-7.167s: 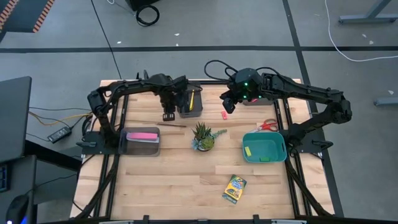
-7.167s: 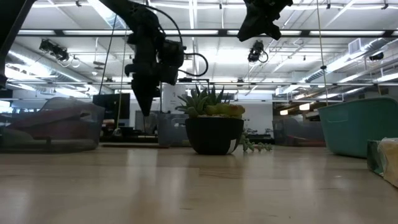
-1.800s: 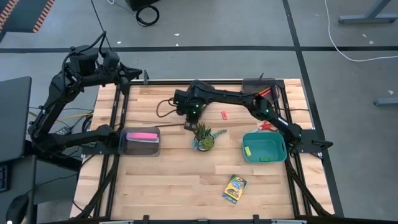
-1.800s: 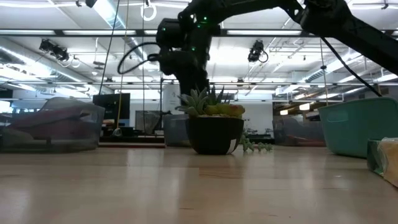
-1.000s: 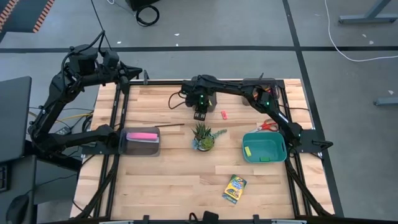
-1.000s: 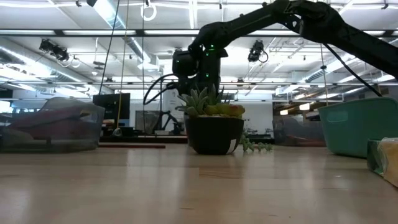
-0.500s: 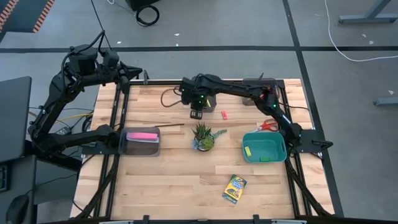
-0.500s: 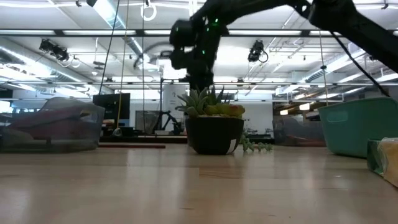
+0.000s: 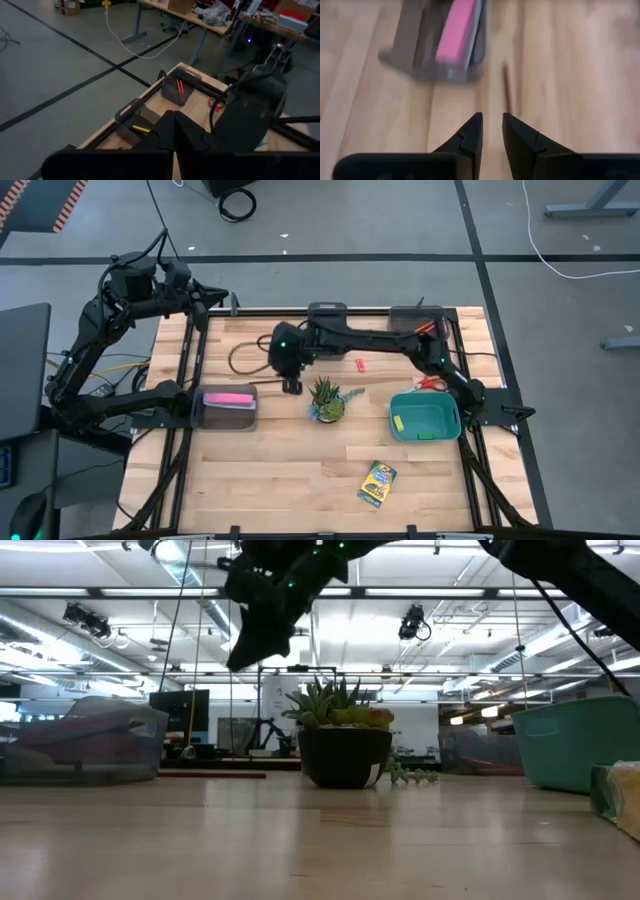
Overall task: Sort crayons/erasers/pens/pencils in bins
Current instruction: Put the brown pencil into the right black bin
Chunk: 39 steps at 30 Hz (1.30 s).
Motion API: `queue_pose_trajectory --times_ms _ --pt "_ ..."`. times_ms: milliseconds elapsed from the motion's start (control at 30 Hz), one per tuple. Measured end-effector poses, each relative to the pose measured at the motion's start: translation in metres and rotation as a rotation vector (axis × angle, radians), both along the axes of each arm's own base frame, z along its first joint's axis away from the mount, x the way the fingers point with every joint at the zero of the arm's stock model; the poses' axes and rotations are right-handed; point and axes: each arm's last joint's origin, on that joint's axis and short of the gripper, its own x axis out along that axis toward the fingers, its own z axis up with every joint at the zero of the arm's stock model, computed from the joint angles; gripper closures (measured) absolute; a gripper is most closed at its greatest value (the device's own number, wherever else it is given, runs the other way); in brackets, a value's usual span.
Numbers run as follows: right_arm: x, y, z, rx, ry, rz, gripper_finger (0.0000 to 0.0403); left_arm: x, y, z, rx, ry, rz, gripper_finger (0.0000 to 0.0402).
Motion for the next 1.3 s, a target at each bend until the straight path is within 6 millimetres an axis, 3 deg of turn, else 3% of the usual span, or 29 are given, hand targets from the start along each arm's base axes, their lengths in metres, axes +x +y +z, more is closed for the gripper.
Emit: queue_pose_trajectory --times_ms 200,600,1033,1300 --pt "0.008 -0.004 -0.023 0.033 0.038 -0.024 0.0298 0.000 -0.001 0.000 -0.043 -0.019 0.012 0.0393" --pt "0.020 -0.021 -0.115 0.016 0.248 0.019 0.0290 0.000 -0.001 -0.001 -0.109 -0.047 0.031 0.0379" --pt "0.020 -0.028 -0.116 -0.074 0.258 0.011 0.0290 0.003 -0.005 -0.001 -0.150 -0.063 0.009 0.0384" --pt "0.013 -0.022 -0.137 -0.064 0.295 0.042 0.0290 0.005 -0.007 -0.001 -0.151 -0.060 -0.010 0.0388"
